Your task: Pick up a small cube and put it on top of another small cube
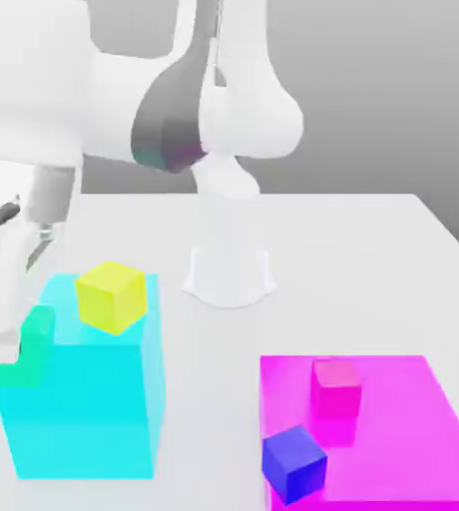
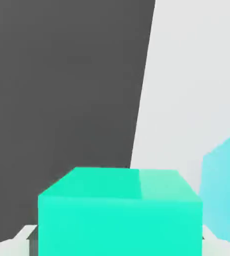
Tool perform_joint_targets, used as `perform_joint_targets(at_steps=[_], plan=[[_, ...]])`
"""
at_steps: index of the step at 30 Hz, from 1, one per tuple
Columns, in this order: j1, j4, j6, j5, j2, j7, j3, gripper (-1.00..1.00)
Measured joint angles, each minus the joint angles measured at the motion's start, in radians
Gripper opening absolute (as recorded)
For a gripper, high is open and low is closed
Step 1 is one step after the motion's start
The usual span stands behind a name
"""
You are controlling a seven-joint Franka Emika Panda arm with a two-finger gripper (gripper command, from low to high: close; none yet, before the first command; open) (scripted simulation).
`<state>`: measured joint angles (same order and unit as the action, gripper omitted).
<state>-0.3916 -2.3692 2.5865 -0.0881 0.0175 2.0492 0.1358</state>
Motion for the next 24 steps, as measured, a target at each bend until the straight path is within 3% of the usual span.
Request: perform_joint_targets(at_steps=[12, 21, 22, 24], plan=[[0.254, 0.121, -0.262, 0.062, -0.067, 0.418, 0.125, -1.0], [0.259, 0.086, -0.146, 0.033, -0.177, 0.471, 0.117, -1.0], [0.262, 0.081, -0.129, 0.023, -0.19, 0.478, 0.114, 1.0], [0.262, 0.081, -0.129, 0.023, -0.19, 0.478, 0.114, 1.0]])
